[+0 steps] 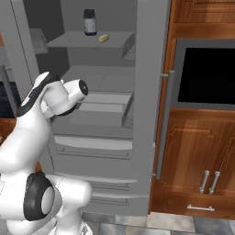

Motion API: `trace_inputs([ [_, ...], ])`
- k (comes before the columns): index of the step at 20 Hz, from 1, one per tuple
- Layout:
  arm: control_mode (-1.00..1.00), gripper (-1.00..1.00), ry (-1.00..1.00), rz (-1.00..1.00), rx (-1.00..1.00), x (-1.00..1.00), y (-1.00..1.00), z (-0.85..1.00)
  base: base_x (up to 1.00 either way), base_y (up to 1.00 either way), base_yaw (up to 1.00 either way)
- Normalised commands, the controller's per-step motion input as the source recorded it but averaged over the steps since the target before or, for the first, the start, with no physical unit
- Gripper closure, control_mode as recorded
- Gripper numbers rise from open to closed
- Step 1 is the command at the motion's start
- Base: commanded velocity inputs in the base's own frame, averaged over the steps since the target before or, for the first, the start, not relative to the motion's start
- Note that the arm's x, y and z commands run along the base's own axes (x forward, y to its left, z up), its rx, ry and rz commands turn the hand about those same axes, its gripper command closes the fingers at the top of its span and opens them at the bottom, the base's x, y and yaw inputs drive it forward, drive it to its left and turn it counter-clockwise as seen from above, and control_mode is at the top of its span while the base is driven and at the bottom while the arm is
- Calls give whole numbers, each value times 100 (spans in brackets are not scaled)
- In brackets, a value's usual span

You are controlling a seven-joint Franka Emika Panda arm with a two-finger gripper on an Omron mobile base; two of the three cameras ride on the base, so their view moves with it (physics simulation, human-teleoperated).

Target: Retrieve the butter from the fridge and place it on a plate on the dining table. Then retrieve the butter knife by the fridge and place it near the plate.

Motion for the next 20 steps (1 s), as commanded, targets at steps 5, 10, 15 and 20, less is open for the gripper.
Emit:
trace_inputs([
  [5,-100,-100,0,1,-4,-15,97,0,0,0,0],
  [10,-100,-100,0,-2,-4,-1,95,14,0,0,0],
  [15,-100,-100,3,-5,0,0,64,41,0,0,0],
  [20,-100,-100,1,-5,0,0,21,45,0,0,0],
])
